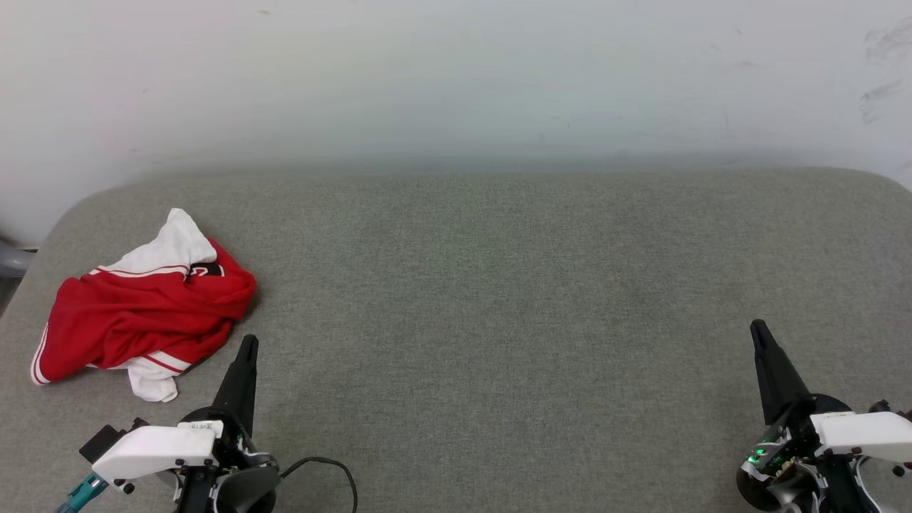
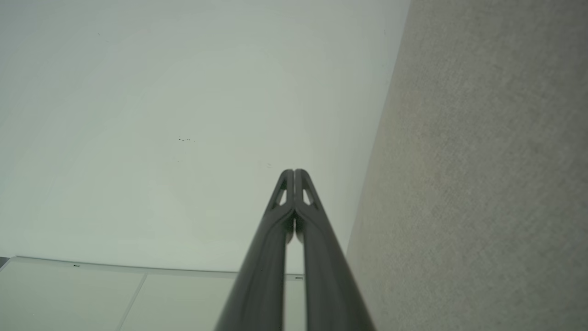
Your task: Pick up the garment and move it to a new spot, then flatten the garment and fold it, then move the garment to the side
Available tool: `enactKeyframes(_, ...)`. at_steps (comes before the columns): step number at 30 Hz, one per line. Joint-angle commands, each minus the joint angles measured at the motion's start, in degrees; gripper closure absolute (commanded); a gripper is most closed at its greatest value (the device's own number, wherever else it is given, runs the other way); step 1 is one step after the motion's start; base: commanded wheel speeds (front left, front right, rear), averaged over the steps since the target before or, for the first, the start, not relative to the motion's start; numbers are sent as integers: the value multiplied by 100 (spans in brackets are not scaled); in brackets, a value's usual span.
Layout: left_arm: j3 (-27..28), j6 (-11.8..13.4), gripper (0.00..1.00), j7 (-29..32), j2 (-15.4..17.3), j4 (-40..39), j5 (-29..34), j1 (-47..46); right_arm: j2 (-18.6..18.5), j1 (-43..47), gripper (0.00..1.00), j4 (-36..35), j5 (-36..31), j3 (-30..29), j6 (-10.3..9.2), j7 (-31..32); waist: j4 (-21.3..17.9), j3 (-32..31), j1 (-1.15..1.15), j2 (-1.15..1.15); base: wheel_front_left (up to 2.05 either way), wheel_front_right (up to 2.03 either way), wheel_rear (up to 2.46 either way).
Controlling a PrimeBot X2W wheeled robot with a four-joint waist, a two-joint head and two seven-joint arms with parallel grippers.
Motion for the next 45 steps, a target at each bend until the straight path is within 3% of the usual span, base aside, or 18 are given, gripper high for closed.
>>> enactKeyframes(1,17,-13,100,6,-7,-12,7,-37,21,-72,100,0,13,5,-2,-1,0,0,0,0,0,0,0)
enactKeyframes(13,16,-13,100,5,-7,-12,7,-37,21,-72,100,0,13,5,-2,-2,0,0,0,0,0,0,0)
enactKeyframes(14,2,0,0,0,0,0,0,0,0,0,0,0,0,0,0,0,0,0,0,0,0,0,0)
enactKeyframes(27,-29,1,0,-263,-13,16,261,173,4,237,0,32,-410,17,-1,-261,0,8,0,0,0,0,0)
enactKeyframes(35,36,58,0,-452,-12,-166,1018,163,4,270,0,-240,-1279,11,-1,-450,9,21,0,0,0,0,0)
enactKeyframes(45,-131,401,0,-697,-9,-541,2349,216,4,341,0,-605,-2757,63,-1,-695,20,17,0,0,0,0,0)
